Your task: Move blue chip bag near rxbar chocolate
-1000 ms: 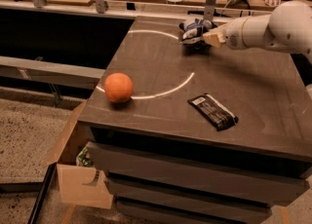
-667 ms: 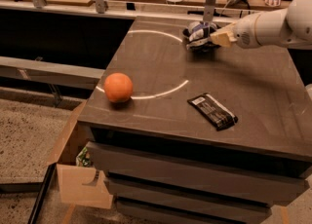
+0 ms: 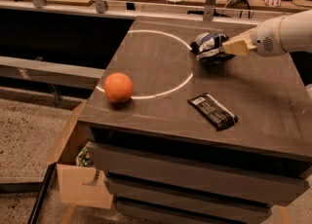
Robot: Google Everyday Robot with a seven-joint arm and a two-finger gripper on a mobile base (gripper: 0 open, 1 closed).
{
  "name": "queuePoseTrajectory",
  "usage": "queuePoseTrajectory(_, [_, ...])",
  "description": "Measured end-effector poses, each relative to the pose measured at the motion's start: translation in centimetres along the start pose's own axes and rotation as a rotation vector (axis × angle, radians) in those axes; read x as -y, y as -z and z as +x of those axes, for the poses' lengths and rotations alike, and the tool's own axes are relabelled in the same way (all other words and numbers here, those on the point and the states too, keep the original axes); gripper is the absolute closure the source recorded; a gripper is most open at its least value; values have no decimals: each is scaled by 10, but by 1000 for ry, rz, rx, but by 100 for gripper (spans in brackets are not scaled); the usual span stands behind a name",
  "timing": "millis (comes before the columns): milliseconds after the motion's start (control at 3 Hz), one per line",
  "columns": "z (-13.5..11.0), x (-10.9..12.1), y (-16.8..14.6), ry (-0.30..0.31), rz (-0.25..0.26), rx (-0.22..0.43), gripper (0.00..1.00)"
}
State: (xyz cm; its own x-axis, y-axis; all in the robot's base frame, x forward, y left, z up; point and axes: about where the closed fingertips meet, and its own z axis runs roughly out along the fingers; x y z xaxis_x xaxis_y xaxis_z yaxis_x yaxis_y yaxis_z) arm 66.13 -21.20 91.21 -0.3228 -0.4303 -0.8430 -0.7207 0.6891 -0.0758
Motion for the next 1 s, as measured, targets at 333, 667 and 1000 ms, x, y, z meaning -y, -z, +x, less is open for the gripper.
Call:
queuePoseTrajectory(333, [11, -21, 18, -39, -22, -21, 100])
queuePoseTrajectory(667, [20, -38, 31, -72, -32, -53, 86])
queuePoseTrajectory(1000, [27, -53, 38, -93, -56, -76, 63])
